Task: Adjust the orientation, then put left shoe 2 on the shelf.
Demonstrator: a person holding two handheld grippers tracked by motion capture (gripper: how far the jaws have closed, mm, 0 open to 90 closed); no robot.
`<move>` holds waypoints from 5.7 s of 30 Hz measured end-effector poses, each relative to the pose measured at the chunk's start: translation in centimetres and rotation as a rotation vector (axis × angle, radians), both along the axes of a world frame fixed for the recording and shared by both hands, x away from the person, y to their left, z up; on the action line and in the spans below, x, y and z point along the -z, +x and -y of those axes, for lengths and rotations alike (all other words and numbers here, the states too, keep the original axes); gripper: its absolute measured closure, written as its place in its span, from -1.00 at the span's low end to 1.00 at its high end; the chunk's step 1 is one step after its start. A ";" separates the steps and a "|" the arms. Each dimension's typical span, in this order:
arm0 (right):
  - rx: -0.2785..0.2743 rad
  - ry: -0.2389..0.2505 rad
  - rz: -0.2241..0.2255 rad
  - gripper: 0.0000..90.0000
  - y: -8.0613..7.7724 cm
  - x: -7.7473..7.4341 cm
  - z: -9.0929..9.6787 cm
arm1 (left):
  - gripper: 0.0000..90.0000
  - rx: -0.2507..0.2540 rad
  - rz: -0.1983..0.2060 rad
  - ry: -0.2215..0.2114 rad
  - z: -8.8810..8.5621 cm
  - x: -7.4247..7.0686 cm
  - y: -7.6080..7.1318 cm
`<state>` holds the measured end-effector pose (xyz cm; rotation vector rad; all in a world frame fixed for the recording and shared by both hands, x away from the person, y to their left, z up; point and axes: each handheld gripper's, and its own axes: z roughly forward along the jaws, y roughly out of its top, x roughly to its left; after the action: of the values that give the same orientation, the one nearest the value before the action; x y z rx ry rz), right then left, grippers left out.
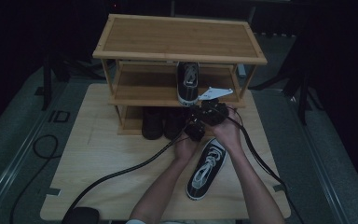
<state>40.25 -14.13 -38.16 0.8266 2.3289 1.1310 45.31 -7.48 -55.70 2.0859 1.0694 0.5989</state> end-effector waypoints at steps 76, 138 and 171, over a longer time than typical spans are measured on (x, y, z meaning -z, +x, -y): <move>-0.007 -0.086 -0.244 0.85 -11.6 8.8 6.5 | 1.00 0.014 -0.017 0.000 0.0 -0.1 0.2; 0.125 -0.236 -0.265 1.00 -13.3 10.2 8.9 | 1.00 0.011 -0.062 -0.045 -0.4 -0.3 0.5; 0.158 -0.273 -0.266 0.77 -12.1 10.2 11.5 | 1.00 0.014 -0.058 -0.042 -0.4 -0.3 0.5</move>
<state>28.11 -25.64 -48.33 1.0868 2.5023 0.6509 45.79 -7.08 -55.44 2.0842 1.0899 0.5080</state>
